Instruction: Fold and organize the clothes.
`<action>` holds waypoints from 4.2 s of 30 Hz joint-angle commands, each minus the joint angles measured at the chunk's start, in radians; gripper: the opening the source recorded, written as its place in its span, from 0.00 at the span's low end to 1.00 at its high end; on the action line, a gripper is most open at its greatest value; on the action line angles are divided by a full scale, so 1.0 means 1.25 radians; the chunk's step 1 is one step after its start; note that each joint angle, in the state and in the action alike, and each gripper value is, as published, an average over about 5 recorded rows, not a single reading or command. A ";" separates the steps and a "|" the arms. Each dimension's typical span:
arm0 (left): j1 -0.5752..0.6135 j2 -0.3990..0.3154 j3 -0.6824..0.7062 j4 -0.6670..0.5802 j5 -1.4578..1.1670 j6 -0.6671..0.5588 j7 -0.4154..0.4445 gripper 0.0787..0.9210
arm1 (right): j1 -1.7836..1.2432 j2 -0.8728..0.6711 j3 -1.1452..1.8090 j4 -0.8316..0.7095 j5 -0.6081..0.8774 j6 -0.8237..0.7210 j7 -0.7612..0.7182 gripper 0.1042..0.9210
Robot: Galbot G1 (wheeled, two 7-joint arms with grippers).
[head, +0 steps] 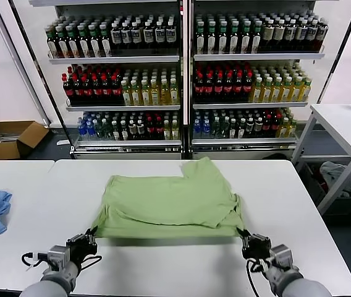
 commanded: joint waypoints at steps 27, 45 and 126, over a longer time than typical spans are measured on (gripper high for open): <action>0.356 -0.047 -0.011 -0.155 0.155 -0.073 -0.233 0.02 | -0.266 -0.049 0.009 0.111 -0.102 0.022 0.027 0.02; 0.308 -0.045 -0.052 -0.270 0.214 -0.087 -0.231 0.60 | -0.334 -0.083 0.232 0.214 0.040 0.015 0.072 0.61; -0.459 -0.049 0.111 0.452 -0.089 0.120 0.271 0.77 | 0.862 0.181 -0.452 -0.770 0.117 -0.029 -0.113 0.76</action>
